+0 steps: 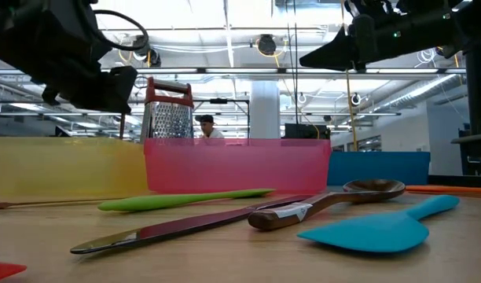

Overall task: Pick & Place Kitchen Items
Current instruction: Put the gold serving spoon into the yellow bin, then put the brown serving spoon into the yellow bin

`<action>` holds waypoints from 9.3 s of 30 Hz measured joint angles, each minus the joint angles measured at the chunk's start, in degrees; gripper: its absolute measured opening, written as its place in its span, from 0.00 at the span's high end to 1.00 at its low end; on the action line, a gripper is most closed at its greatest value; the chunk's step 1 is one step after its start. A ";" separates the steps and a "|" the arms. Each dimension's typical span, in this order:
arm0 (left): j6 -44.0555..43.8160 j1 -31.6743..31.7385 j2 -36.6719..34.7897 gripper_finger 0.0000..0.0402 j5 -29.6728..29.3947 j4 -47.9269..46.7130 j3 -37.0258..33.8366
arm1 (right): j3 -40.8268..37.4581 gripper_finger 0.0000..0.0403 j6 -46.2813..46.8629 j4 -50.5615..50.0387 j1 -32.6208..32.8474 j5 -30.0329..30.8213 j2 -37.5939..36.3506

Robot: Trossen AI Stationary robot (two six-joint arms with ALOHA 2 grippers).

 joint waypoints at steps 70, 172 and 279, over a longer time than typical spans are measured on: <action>12.41 5.02 0.04 0.97 50.18 -6.29 8.86 | 0.00 0.72 -0.04 -0.58 0.00 -0.17 0.00; 15.91 9.78 7.31 0.99 45.05 -15.77 9.25 | 0.02 0.72 0.00 -2.03 0.05 -0.24 -0.02; 45.58 6.94 -7.76 0.83 50.29 19.58 9.25 | 13.16 0.51 1.44 -15.09 13.08 -33.95 32.59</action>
